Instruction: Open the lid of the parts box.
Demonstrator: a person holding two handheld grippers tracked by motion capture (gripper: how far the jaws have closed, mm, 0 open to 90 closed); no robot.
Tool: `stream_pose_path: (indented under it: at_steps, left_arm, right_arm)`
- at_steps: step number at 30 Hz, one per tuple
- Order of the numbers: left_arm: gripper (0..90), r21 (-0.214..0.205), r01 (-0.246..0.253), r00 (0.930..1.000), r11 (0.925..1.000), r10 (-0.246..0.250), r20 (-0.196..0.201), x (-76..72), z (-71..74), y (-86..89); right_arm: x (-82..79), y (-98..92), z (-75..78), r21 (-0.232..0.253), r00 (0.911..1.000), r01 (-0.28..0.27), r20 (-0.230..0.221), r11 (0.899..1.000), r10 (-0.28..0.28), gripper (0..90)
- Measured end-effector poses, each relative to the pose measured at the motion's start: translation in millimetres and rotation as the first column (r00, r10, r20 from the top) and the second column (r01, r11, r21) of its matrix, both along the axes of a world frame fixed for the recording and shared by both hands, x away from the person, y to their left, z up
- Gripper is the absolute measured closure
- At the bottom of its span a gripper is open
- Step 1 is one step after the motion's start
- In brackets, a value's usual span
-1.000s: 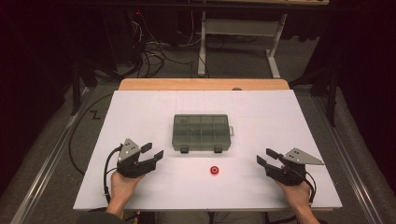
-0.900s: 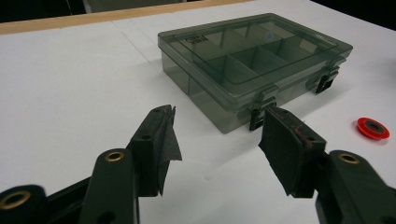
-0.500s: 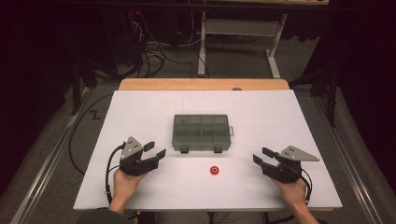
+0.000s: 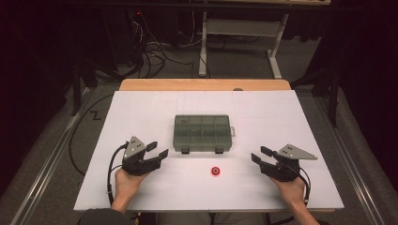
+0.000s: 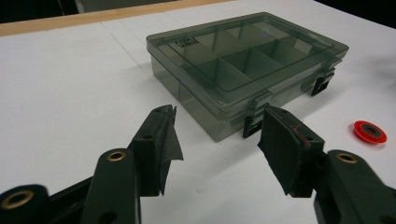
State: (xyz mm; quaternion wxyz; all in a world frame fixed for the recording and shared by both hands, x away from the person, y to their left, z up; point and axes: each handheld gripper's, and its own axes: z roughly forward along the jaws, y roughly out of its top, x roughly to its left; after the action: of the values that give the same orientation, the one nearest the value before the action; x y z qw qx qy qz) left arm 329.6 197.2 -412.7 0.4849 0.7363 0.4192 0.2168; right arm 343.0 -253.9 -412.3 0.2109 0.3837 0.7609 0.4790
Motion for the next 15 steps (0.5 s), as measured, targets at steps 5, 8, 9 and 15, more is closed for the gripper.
stream_pose_path:
  at_steps: [5,8,9,15]
  left_arm:
    - [46.2,-0.001,0.006,1.0,1.0,-0.006,0.002,2.1,0.5,-1.6]
    - [46.2,-0.004,0.007,1.0,1.0,-0.007,0.0,3.3,0.8,-1.8]
    - [45.6,0.0,0.003,1.0,1.0,-0.003,0.0,3.8,1.1,-2.0]
    - [47.0,0.008,0.009,0.9998,0.9999,-0.009,0.018,5.4,1.6,-4.7]
  right_arm:
    - [2.1,1.7,0.7,0.012,1.0,-0.006,-0.001,1.0,0.006,51.4]
    - [4.6,2.7,0.3,0.012,0.9998,-0.011,-0.015,1.0,0.011,51.0]
    - [6.1,3.9,0.0,0.012,0.9995,-0.017,-0.026,1.0,0.017,50.7]
    - [7.9,9.8,0.8,0.002,0.999,-0.034,-0.03,0.999,0.034,54.4]
